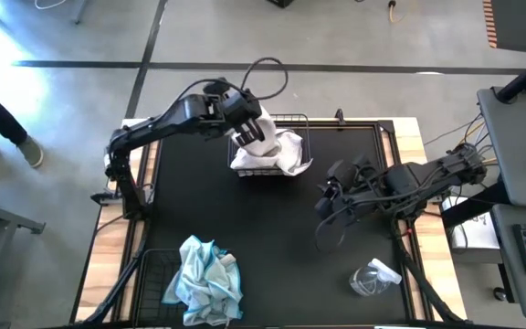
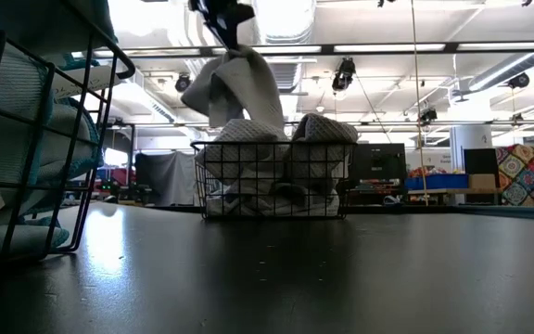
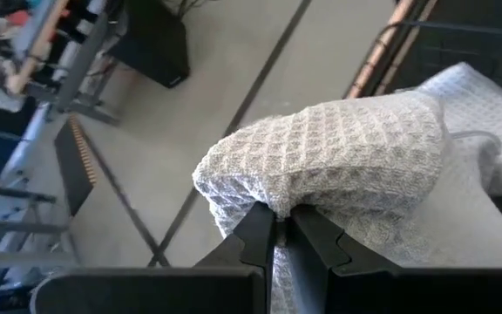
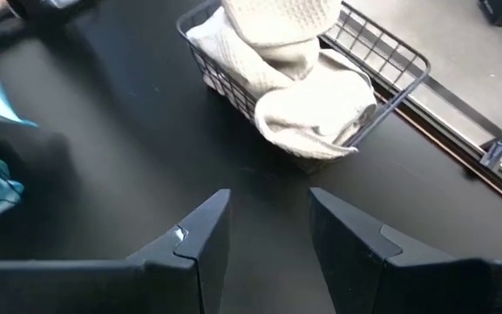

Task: Sort microfiber towel by color & place in baskets
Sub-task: Put the white microfiber cloth into the top wire basket, then return to Home Position

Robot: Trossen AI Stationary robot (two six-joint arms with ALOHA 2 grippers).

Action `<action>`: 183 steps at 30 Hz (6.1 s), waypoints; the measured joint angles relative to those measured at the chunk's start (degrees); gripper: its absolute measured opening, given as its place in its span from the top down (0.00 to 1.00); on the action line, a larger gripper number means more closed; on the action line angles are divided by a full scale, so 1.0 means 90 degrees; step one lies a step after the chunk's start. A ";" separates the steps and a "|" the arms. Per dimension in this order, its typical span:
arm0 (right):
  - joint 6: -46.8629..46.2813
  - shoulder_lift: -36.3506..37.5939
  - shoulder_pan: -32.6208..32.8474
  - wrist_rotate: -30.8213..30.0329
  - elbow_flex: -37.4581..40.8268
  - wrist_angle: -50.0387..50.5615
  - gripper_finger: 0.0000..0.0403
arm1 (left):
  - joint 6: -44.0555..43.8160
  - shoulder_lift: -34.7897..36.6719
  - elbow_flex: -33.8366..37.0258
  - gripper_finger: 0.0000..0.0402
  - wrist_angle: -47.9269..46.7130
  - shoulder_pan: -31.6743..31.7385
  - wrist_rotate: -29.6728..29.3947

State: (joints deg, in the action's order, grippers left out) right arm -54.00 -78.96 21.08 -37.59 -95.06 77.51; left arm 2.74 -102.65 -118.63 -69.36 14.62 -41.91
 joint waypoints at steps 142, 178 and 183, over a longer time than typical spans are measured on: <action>-0.0933 0.0002 0.0002 0.0219 0.0415 -0.0390 0.64 | -0.1894 0.7585 0.6747 0.76 0.3891 0.0296 0.4998; -0.0253 0.0002 0.0002 0.0221 0.0415 -0.0459 0.64 | -0.3131 0.7989 0.8901 0.76 0.4917 0.0296 0.5120; -0.0216 0.0002 0.0002 0.0221 0.0415 -0.0489 0.64 | -0.3107 0.7992 0.8905 0.76 0.4269 0.0297 0.6279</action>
State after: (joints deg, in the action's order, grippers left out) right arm -55.94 -78.94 21.10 -35.60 -91.33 73.11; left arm -25.23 -30.73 -38.49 -30.94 17.29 14.60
